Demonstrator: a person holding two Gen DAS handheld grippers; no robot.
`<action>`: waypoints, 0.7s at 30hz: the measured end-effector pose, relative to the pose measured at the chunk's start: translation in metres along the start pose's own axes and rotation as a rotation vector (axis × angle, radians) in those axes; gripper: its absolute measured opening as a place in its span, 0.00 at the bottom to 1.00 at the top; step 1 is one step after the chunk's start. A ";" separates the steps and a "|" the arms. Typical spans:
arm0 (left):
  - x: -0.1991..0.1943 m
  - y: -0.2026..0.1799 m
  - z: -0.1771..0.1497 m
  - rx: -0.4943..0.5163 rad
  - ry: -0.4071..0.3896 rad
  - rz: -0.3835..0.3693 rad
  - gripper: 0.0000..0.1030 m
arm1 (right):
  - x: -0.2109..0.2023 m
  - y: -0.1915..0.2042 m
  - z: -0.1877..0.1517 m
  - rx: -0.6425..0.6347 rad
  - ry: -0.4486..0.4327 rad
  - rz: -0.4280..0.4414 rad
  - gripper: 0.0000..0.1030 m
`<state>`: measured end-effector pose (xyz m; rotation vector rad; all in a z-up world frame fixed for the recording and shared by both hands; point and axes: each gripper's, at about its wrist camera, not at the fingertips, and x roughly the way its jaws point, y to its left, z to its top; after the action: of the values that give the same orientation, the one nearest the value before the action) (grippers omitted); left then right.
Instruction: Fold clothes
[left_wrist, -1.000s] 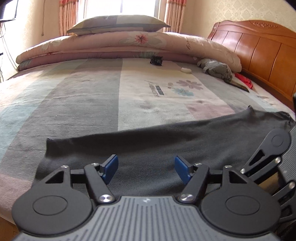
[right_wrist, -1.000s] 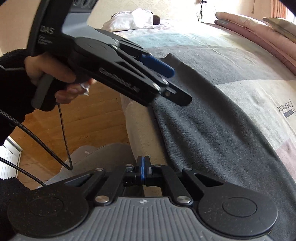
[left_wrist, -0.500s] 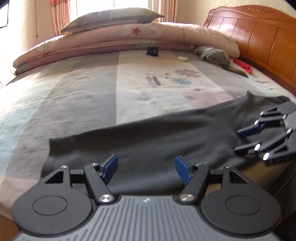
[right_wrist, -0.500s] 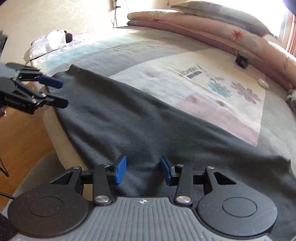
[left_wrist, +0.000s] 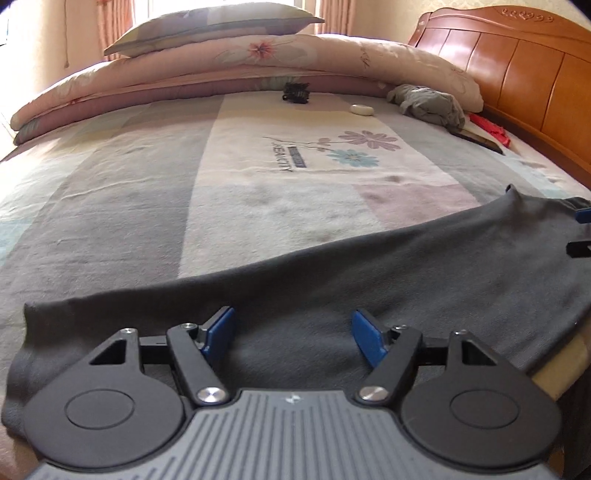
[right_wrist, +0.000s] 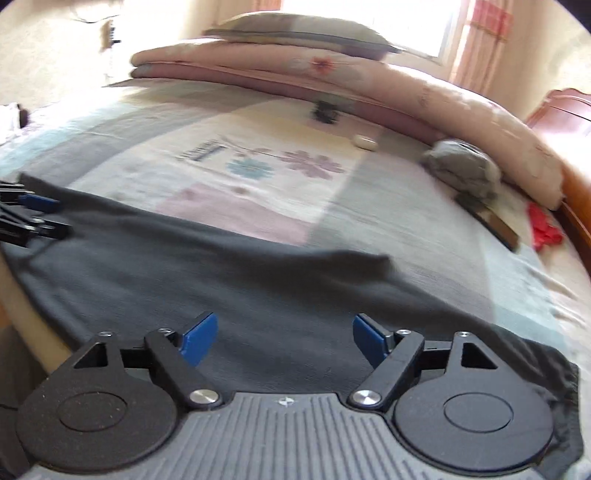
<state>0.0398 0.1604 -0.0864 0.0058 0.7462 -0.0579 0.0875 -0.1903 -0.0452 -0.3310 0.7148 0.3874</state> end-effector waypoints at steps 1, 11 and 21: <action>-0.002 0.002 -0.001 -0.004 0.010 0.013 0.70 | 0.004 -0.013 -0.007 0.023 0.022 -0.046 0.86; -0.016 -0.058 0.060 0.015 0.025 -0.179 0.67 | 0.016 -0.057 -0.065 0.284 0.005 -0.022 1.00; 0.067 -0.199 0.107 0.036 0.105 -0.546 0.69 | 0.008 -0.057 -0.078 0.267 -0.083 0.001 1.00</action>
<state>0.1506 -0.0445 -0.0499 -0.1624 0.8347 -0.5951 0.0743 -0.2714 -0.0970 -0.0617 0.6761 0.3005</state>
